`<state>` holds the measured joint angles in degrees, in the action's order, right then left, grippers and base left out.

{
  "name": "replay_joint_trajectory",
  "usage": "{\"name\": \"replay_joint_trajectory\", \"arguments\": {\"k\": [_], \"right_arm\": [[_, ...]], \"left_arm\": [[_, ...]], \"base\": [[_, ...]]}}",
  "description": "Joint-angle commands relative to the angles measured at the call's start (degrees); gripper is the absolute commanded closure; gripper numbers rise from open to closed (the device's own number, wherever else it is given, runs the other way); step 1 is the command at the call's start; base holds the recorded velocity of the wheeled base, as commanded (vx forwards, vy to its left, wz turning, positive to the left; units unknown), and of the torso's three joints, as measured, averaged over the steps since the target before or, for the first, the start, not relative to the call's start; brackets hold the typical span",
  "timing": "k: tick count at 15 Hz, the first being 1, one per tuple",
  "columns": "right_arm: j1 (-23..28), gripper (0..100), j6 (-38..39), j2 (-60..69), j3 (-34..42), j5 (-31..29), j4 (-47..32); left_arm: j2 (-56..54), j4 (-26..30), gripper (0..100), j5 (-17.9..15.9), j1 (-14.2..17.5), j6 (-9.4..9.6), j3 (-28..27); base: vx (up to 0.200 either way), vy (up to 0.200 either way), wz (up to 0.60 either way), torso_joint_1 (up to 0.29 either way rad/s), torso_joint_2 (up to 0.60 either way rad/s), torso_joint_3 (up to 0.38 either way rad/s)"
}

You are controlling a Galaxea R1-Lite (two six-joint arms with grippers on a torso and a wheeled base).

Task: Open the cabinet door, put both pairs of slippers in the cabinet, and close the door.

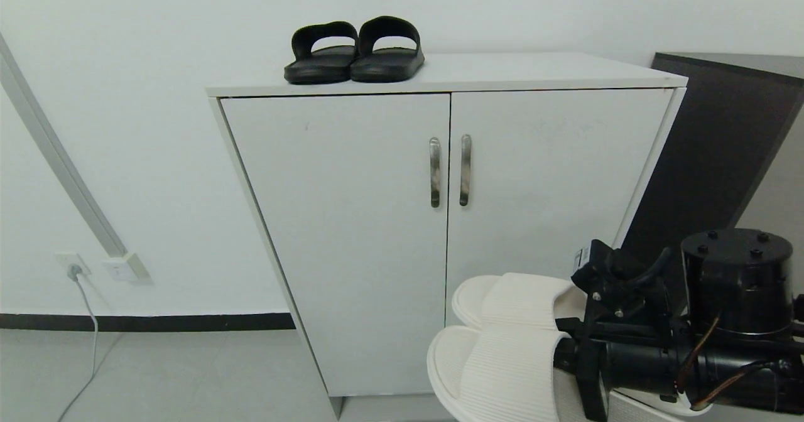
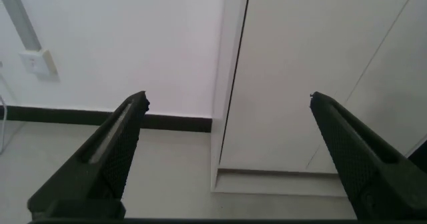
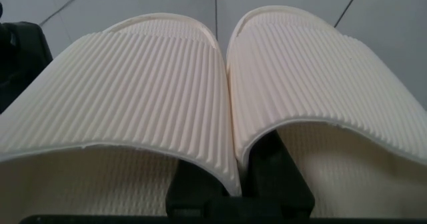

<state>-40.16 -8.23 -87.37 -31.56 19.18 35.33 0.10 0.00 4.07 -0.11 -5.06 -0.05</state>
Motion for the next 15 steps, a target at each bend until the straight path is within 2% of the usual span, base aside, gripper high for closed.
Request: {"name": "replay_joint_trajectory", "arguments": {"k": [1,2,3,4,5,6,8,9,10,12,13,14,15], "right_arm": [[0.08,100,-0.21,0.09,0.45,-0.02,0.53],[0.17,100,-0.21,0.01,0.71,-0.02,0.62],[0.17,100,-0.21,-0.17,0.89,-0.02,0.71],[0.17,100,-0.3,-0.17,0.98,-0.02,0.71],[0.17,100,-0.3,-0.08,0.98,-0.02,0.71],[0.17,100,-0.3,0.45,1.59,-0.1,1.06],[-0.45,100,-1.18,0.89,2.65,-0.37,1.32],[-0.63,100,-1.62,0.89,2.91,-0.28,1.32],[-0.63,100,-1.62,0.97,3.0,-0.02,1.85],[-0.71,100,-1.7,0.53,3.52,0.25,2.46],[-0.8,100,-1.7,0.45,3.52,0.25,2.55],[-0.98,100,-1.7,0.36,3.52,0.25,2.55],[-1.68,100,-1.79,0.45,3.96,0.25,2.55]], "left_arm": [[0.87,-0.35,0,-0.82,-0.07,-0.13,-3.2],[5.44,0.26,0,-1.26,-0.07,-0.39,-11.29],[11.68,0.35,0,-3.19,-0.24,-0.39,-16.91],[17.13,0.35,0,-6.36,-0.33,-0.39,-19.11],[19.94,0.26,0,-8.11,-0.33,-0.39,-19.46],[27.5,-1.14,0,-12.77,-0.42,-0.3,-19.46],[34.27,-5.1,0,-22.97,-0.59,-0.3,-19.38],[35.94,-6.24,0,-25.69,-0.59,-0.3,-19.38],[40.33,-8.17,0,-31.85,-0.68,-0.3,-19.29],[46.05,-10.99,0,-36.06,-1.56,-0.48,-19.64],[47.89,-12.92,0,-36.15,-3.76,-1.27,-19.64],[48.24,-14.41,0,-36.24,-8.15,-4.17,-19.29],[48.33,-16.26,0,-35.62,-16.77,-9.27,-19.64]], "base": [[0.0,0.0,0.0,0.0,0.0,0.0],[0.0,0.0,0.0,0.0,0.0,0.0],[0.0,0.0,0.0,0.0,0.0,0.0],[0.0,0.0,0.0,0.0,0.0,0.0],[0.0,0.0,0.0,0.0,0.0,0.0],[0.0,0.0,0.0,-0.012,0.2,0.149],[0.0,0.0,0.0,0.0,0.09,0.068],[0.0,0.0,0.0,0.0,0.0,0.0],[0.0,0.0,0.0,0.0,0.0,0.0],[0.0,0.0,0.0,0.0,0.0,0.0],[0.0,0.0,0.0,0.0,0.0,0.0],[0.0,0.0,0.0,0.0,0.0,0.0],[0.0,0.0,0.0,0.0,0.0,0.0]]}}
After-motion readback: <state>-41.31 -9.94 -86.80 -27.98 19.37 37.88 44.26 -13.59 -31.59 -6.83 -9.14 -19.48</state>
